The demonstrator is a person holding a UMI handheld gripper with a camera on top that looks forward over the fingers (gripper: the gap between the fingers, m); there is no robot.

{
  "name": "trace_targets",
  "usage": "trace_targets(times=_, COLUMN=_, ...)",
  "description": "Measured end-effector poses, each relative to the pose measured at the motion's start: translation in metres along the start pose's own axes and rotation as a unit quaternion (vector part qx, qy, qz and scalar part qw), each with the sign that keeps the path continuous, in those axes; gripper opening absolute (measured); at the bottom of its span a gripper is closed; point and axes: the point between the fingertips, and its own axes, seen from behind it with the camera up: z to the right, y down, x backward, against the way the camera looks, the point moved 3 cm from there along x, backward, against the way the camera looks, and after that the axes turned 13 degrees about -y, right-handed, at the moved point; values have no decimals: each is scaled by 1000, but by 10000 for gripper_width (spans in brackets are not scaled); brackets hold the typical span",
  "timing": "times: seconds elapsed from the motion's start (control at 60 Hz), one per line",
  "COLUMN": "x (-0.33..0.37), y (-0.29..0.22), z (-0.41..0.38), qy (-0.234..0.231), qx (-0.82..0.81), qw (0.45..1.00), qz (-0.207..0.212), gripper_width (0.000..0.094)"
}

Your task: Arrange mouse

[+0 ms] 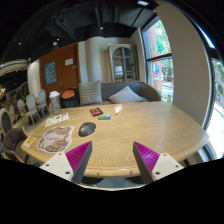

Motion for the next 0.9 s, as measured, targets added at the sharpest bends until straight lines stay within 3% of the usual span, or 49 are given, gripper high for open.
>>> trace_targets(times=0.317, x=-70, y=8, z=-48, qy=-64, qx=46, qw=996, qz=-39, gripper_width=847)
trace_targets(times=0.533, x=-182, y=17, z=-94, qy=-115, qx=51, qw=988, qz=-92, gripper_width=847)
trace_targets(times=0.9, x=-321, y=-13, z=-92, qy=-59, qx=36, qw=991, qz=-114, gripper_width=838)
